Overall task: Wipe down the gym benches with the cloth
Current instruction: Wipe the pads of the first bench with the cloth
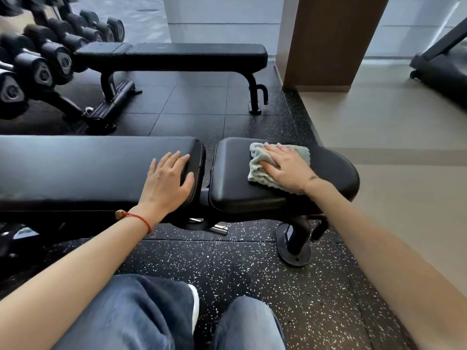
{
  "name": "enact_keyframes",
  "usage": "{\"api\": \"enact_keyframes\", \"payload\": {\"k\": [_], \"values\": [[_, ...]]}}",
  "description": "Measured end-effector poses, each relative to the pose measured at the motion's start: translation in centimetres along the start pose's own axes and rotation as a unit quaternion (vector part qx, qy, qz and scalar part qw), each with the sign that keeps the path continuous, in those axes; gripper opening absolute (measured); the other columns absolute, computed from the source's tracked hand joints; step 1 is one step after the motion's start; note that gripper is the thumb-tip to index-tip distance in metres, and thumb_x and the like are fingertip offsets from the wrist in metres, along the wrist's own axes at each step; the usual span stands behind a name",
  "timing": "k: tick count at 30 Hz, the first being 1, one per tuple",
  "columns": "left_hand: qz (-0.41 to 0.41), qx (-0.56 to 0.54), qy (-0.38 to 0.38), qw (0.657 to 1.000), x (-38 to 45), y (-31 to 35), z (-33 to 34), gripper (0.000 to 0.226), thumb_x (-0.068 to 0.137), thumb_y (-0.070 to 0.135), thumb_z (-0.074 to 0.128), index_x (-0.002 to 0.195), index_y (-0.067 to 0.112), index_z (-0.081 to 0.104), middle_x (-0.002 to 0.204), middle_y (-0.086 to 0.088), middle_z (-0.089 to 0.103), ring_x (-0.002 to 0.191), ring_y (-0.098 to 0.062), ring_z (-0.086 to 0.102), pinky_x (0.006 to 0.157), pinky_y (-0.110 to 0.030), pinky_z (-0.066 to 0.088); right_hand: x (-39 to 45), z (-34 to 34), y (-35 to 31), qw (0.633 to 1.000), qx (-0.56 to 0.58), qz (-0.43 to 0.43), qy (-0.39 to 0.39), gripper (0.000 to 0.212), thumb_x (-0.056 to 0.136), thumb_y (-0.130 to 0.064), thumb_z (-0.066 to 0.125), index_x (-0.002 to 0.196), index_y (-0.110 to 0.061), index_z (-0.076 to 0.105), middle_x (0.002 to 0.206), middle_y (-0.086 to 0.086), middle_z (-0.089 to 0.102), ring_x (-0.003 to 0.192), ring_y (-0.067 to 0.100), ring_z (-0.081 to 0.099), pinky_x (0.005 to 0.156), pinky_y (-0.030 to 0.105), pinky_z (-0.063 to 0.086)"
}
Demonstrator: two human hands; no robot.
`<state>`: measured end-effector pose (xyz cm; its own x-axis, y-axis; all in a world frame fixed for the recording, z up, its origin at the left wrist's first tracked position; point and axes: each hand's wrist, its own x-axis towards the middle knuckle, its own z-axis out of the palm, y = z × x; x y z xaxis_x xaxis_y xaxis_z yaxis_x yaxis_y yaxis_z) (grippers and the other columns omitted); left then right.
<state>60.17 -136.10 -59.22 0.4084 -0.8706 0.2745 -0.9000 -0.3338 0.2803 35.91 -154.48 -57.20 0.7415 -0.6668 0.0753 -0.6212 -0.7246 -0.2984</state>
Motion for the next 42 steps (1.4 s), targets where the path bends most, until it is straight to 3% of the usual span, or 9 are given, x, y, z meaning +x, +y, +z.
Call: {"api": "enact_keyframes", "payload": {"k": [3,9,12,18,25,31,35,39,42], "values": [[-0.026,-0.010,-0.010,1.000,-0.1,0.0,-0.1,0.052,0.097,0.030,0.050,0.146,0.016,0.043,0.155,-0.008,0.037,0.147,-0.025,0.025,0.122,-0.048,0.012,3.6,0.8,-2.7,0.998,-0.041,0.038,-0.013,0.054,0.100,-0.047,0.032,0.150,-0.028,0.023,0.159,-0.003,0.018,0.147,0.026,0.010,0.119,0.044,0.002],[-0.021,-0.011,-0.007,1.000,-0.1,-0.6,-0.2,0.053,0.097,0.031,0.049,0.147,0.018,0.042,0.156,-0.006,0.036,0.147,-0.023,0.026,0.121,-0.045,0.014,-4.9,2.4,-5.4,0.978,-0.021,-0.206,-0.009,0.060,0.093,-0.061,0.033,0.148,-0.036,0.027,0.157,-0.008,0.025,0.147,0.021,0.016,0.120,0.045,0.009],[-0.021,-0.008,-0.004,1.000,-0.1,-1.0,-0.4,0.052,0.097,0.034,0.049,0.147,0.020,0.043,0.155,-0.004,0.038,0.146,-0.023,0.027,0.121,-0.046,0.014,-6.1,2.9,-4.8,0.971,-0.074,-0.224,0.044,0.065,0.092,-0.063,0.037,0.148,-0.032,0.028,0.156,-0.006,0.027,0.146,0.022,0.021,0.119,0.046,0.017],[-0.014,-0.009,0.005,1.000,-0.3,-1.3,-0.1,0.052,0.095,0.037,0.047,0.144,0.021,0.046,0.153,-0.004,0.042,0.144,-0.024,0.031,0.120,-0.045,0.018,-4.4,5.3,-9.5,0.951,-0.147,-0.265,0.059,0.060,0.089,-0.057,0.048,0.140,-0.025,0.046,0.146,0.003,0.045,0.138,0.032,0.037,0.113,0.051,0.028],[-0.024,-0.007,0.000,1.000,-0.5,-1.2,-0.1,0.062,0.089,0.045,0.035,0.146,0.023,0.044,0.154,-0.002,0.039,0.146,-0.022,0.028,0.121,-0.043,0.015,-9.6,2.5,-1.6,0.966,-0.124,-0.180,0.136,0.067,0.091,-0.061,0.042,0.145,-0.023,0.038,0.150,-0.001,0.039,0.141,0.022,0.033,0.114,0.046,0.029],[-0.026,-0.001,0.000,1.000,-0.5,-0.7,0.0,0.056,0.093,0.040,0.039,0.145,0.020,0.045,0.154,-0.003,0.039,0.146,-0.023,0.027,0.121,-0.045,0.015,-7.0,4.7,-6.9,0.963,-0.159,-0.179,0.121,0.071,0.088,-0.068,0.040,0.146,-0.027,0.036,0.149,-0.001,0.041,0.137,0.025,0.039,0.115,0.044,0.029],[-0.015,-0.005,-0.002,1.000,-0.6,-1.3,0.0,0.052,0.097,0.037,0.045,0.147,0.022,0.042,0.156,-0.002,0.037,0.147,-0.021,0.026,0.122,-0.043,0.014,-9.4,3.4,-3.0,0.965,-0.140,-0.181,0.131,0.067,0.090,-0.061,0.044,0.146,-0.025,0.036,0.151,-0.003,0.038,0.140,0.022,0.035,0.116,0.043,0.026],[-0.023,-0.005,-0.004,1.000,-0.5,-0.9,0.0,0.059,0.091,0.042,0.037,0.146,0.021,0.044,0.155,-0.003,0.038,0.146,-0.023,0.027,0.121,-0.045,0.015,-12.3,0.0,5.1,0.987,-0.057,-0.045,0.145,0.062,0.095,-0.060,0.033,0.145,-0.024,0.039,0.151,-0.004,0.037,0.141,0.020,0.032,0.118,0.042,0.021],[-0.027,-0.002,-0.003,1.000,-0.4,-0.6,0.0,0.062,0.089,0.043,0.036,0.145,0.019,0.045,0.155,-0.004,0.039,0.146,-0.025,0.027,0.120,-0.048,0.015,-8.9,-1.3,6.6,0.990,-0.027,0.053,0.130,0.058,0.097,-0.052,0.035,0.144,-0.019,0.040,0.150,0.003,0.040,0.140,0.025,0.032,0.119,0.037,0.016]]}}
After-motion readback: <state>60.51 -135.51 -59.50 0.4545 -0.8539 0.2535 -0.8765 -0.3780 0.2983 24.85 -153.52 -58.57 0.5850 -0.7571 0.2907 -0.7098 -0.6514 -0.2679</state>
